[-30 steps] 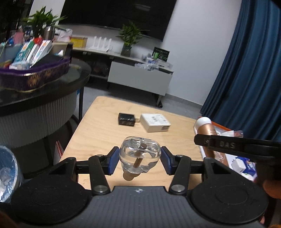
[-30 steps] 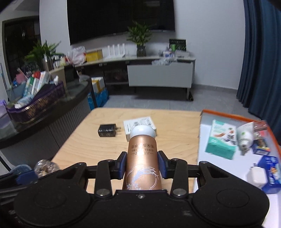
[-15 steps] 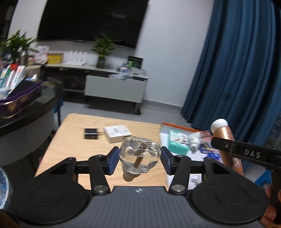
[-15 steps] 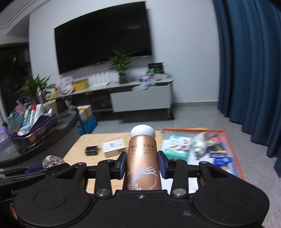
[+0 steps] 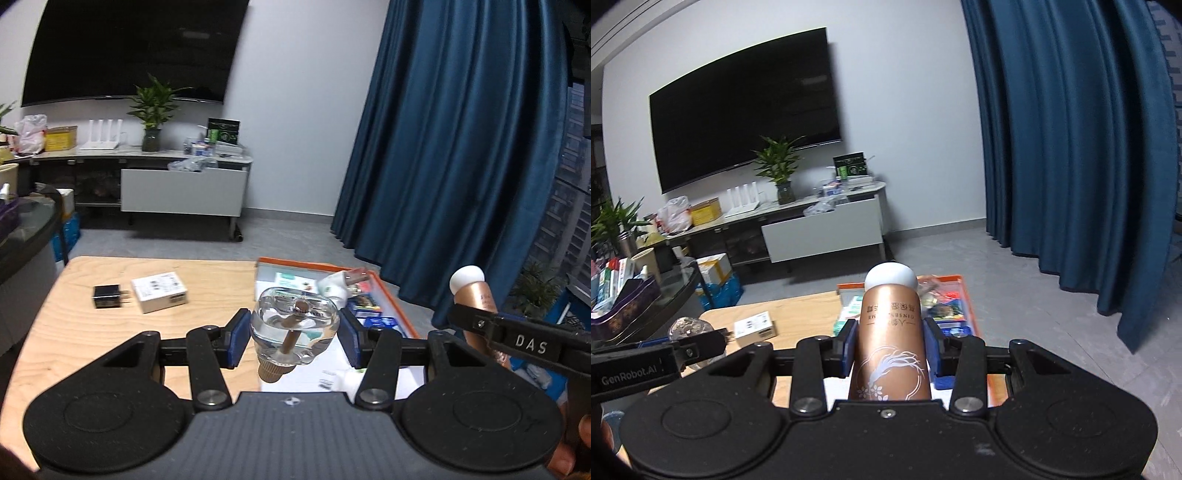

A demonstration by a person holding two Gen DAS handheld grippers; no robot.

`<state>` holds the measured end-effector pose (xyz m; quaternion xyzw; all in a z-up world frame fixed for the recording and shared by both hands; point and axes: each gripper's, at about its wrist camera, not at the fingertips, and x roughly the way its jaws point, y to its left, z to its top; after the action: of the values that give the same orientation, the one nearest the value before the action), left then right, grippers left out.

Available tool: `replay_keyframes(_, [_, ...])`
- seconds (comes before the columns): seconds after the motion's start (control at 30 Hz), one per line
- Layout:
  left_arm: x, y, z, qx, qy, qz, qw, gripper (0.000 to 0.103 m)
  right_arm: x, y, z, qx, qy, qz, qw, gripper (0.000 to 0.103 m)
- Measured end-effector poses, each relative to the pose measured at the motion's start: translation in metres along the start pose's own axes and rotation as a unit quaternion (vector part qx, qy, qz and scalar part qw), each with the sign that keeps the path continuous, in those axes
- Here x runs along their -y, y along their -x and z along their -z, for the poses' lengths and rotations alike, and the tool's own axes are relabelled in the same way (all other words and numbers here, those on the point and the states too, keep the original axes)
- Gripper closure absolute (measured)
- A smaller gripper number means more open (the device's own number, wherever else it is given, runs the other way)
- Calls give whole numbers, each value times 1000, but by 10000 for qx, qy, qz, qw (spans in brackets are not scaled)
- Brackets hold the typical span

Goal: Organize rigid objects
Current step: 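Carry the glass bottle with the left tool while the right tool carries the brown tube to the tray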

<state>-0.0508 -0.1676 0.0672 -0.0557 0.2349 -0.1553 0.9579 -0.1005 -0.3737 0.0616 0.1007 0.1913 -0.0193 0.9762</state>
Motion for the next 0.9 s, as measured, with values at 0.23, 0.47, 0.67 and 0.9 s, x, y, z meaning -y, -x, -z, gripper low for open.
replay_keyframes(0.23, [8,-24,2,-88,-6,113,9999,51,14,-14,3,-80,-73,121,9999,57])
replay_keyframes(0.47, [9,-41,4,-263,59,99,9996,51,22,-30,8,-287,-68,150,9995,57])
replay_keyframes(0.67, [11,-50,4,-386,102,95,9992,51,25,-39,5,-306,-67,192,9993,57])
replay_keyframes(0.9, [13,-57,7,-512,74,41,9987,51,25,-49,6,-414,-34,167,9990,57])
